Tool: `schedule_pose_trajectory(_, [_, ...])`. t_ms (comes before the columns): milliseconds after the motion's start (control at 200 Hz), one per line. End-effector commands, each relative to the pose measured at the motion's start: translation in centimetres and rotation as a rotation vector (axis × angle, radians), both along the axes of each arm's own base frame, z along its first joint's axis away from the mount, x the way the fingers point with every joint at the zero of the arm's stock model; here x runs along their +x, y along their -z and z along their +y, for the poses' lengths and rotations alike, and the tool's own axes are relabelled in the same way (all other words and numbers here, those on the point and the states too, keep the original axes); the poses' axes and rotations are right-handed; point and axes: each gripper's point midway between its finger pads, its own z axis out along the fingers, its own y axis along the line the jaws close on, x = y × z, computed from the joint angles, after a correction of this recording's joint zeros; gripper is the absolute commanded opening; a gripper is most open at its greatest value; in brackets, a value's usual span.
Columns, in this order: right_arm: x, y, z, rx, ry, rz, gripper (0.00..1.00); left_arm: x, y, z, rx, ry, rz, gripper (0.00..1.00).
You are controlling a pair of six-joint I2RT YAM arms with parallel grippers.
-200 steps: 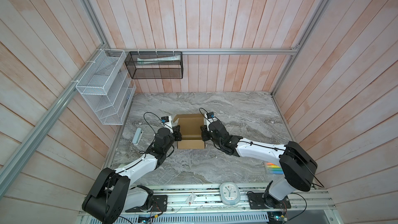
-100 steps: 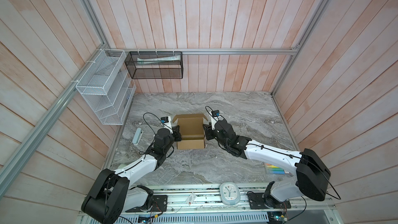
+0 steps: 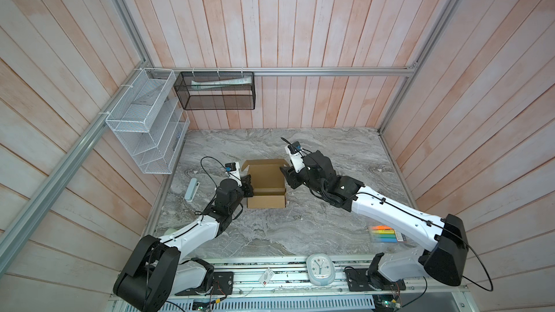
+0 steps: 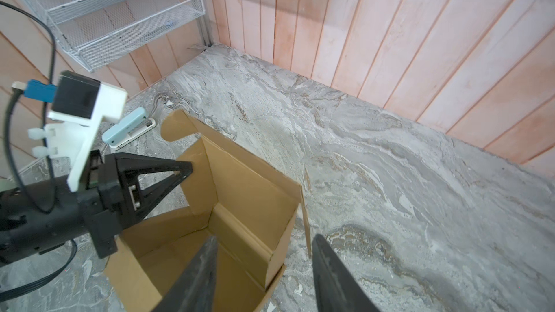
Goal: Assemble paper box
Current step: Close the paper box at the center of the table.
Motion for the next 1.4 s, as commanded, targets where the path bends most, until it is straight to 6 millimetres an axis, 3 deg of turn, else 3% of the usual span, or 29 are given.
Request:
schedule_pose_trajectory(0, [-0.4, 2.3, 0.8, -0.170, -0.114, 0.034, 0.53, -0.5, 0.9, 0.1, 0.046, 0.010, 0.024, 0.00])
schedule_pose_trajectory(570, [3.1, 3.4, 4.5, -0.390, -0.241, 0.002, 0.52, -0.8, 0.9, 0.4, 0.083, 0.014, 0.006, 0.00])
schedule_pose_trajectory(845, [3.8, 3.2, 5.5, -0.434, -0.279, -0.013, 0.52, -0.6, 0.9, 0.2, 0.102, 0.025, -0.001, 0.00])
schedule_pose_trajectory(1395, [4.3, 6.0, 6.7, -0.486, -0.355, 0.035, 0.51, -0.4, -0.1, 0.3, 0.117, 0.022, -0.022, 0.00])
